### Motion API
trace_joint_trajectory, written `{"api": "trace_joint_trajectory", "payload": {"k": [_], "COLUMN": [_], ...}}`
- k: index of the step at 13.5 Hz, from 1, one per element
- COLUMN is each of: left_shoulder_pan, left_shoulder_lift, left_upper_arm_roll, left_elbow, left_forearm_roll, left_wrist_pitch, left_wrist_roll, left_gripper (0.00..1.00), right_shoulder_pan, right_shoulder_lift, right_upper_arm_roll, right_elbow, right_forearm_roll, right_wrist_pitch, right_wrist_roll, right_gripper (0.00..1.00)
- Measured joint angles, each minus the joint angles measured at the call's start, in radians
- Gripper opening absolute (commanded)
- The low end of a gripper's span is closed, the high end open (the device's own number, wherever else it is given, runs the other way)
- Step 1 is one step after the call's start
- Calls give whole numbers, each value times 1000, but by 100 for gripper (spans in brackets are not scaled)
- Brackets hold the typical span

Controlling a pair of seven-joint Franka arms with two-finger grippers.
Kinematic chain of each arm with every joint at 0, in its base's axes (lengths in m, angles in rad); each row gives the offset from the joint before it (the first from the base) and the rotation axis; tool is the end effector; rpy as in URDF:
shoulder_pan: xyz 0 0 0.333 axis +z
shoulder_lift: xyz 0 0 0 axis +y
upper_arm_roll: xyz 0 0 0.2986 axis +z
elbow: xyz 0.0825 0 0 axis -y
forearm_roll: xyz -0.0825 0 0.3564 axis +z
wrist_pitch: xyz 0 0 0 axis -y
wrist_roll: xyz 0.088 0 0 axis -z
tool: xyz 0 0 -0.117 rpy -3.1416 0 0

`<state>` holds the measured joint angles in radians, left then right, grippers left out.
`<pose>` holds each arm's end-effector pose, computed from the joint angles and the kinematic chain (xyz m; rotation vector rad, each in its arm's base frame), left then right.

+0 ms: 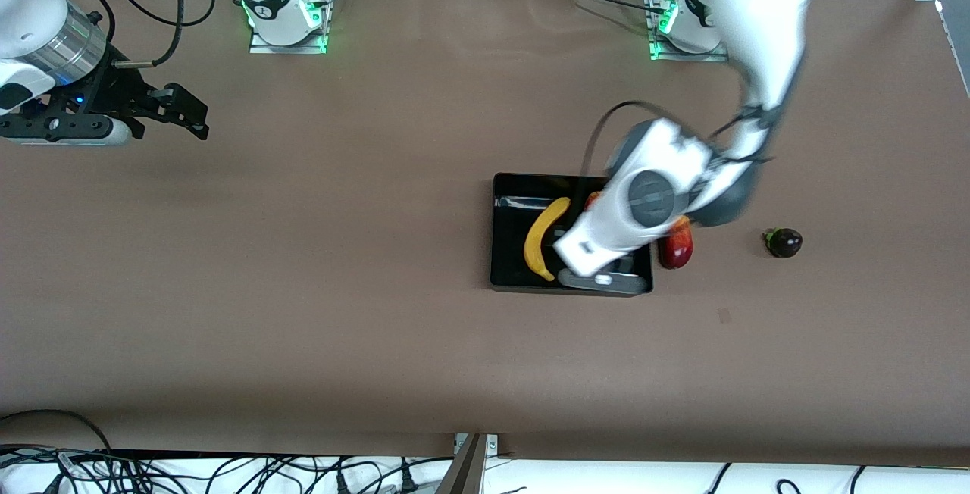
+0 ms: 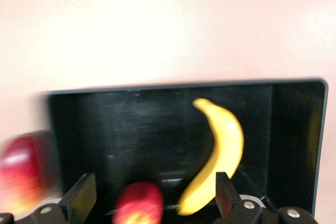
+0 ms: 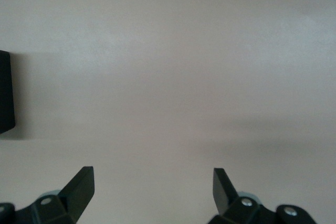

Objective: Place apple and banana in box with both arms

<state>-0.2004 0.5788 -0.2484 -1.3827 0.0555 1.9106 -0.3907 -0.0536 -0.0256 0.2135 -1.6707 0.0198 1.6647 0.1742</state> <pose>0.6227 -0.2606 0.3658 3.0768 -0.0628 -0.0998 0.5195 0.0872 0.5739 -3.1241 0.0250 -0.0256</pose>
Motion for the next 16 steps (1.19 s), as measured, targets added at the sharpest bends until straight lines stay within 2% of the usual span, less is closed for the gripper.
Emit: {"api": "trace_joint_trajectory", "payload": {"k": [3, 8, 10, 14, 16], "left_shoulder_pan": [95, 219, 239, 228, 224], "left_shoulder_lift": [-158, -337, -411, -558, -587], "left_upper_arm_roll": [-1, 21, 69, 137, 151], "left_elbow": [-1, -2, -42, -234, -288], "left_forearm_roll": [4, 1, -19, -55, -58], "left_wrist_pitch": [-161, -355, -369, -328, -307], "left_wrist_roll": [71, 292, 329, 333, 325], "left_gripper": [100, 100, 100, 100, 100], "right_shoulder_pan": [0, 0, 0, 0, 0], "right_shoulder_lift": [0, 1, 1, 1, 1], "right_upper_arm_roll": [1, 2, 3, 4, 4], "right_elbow": [1, 2, 2, 2, 2], "right_forearm_roll": [0, 0, 0, 0, 0], "right_wrist_pitch": [0, 0, 0, 0, 0], "right_wrist_roll": [0, 0, 0, 0, 0], "right_gripper": [100, 100, 100, 100, 100]}}
